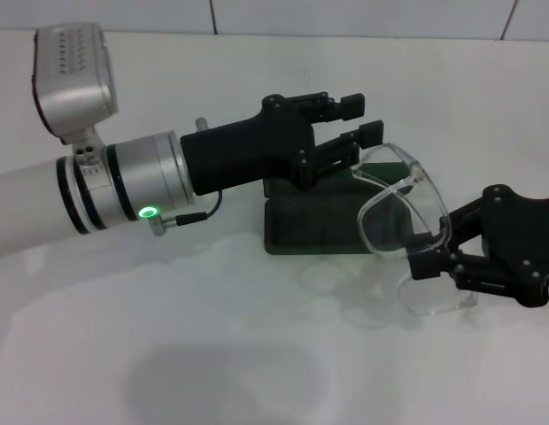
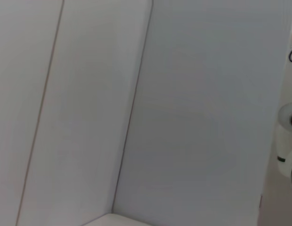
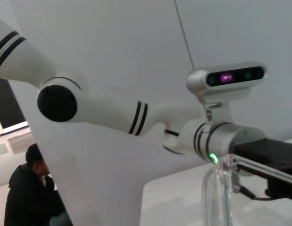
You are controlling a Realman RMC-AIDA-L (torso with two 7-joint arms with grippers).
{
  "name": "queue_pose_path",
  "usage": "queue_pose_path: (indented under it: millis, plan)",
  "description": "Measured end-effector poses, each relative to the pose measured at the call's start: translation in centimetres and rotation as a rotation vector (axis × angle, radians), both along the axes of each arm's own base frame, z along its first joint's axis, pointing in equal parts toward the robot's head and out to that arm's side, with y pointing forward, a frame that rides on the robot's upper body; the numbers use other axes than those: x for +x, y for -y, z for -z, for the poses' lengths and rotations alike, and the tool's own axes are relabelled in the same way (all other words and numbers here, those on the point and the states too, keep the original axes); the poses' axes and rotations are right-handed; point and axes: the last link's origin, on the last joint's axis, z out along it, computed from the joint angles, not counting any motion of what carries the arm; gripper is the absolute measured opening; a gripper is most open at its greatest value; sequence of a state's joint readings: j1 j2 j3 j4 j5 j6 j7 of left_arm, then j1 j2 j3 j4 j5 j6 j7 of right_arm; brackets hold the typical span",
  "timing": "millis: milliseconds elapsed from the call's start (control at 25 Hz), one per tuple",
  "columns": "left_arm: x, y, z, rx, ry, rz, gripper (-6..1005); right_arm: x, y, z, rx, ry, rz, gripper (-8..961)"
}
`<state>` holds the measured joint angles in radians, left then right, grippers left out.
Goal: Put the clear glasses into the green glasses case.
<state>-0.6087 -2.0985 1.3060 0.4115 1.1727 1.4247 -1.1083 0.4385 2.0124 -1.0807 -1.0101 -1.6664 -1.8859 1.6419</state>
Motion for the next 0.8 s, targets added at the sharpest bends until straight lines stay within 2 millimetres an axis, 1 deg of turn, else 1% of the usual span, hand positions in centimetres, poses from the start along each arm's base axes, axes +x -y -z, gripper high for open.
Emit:
queue_pose_path:
  millis: [120, 240, 440, 480, 560, 800]
  plan:
    - [0.0, 0.1, 0.0, 0.005, -0.003, 0.011, 426, 0.3, 0.1, -0.1, 0.003, -0.007, 0.013, 117]
    - [-0.2, -0.1, -0.3, 0.043, 0.015, 0.0, 426, 0.5, 0.1, -0.1, -0.006, -0.01, 0.013, 117]
    - [0.3, -0.3, -0.4, 0.05, 0.031, 0.008, 426, 0.6, 0.1, 0.2, -0.023, -0.017, 0.023, 117]
    - [0.5, -0.2, -0.2, 0.043, 0.031, 0.021, 426, 0.6, 0.1, 0.4, -0.032, -0.022, 0.029, 117]
    - [1.6, 0.3, 0.7, 0.001, 0.009, 0.084, 426, 0.7, 0.0, 0.6, -0.043, -0.028, 0.034, 117]
    - [1.9, 1.2, 1.7, -0.037, -0.023, 0.134, 426, 0.8, -0.1, 1.0, -0.061, -0.031, 0.042, 117]
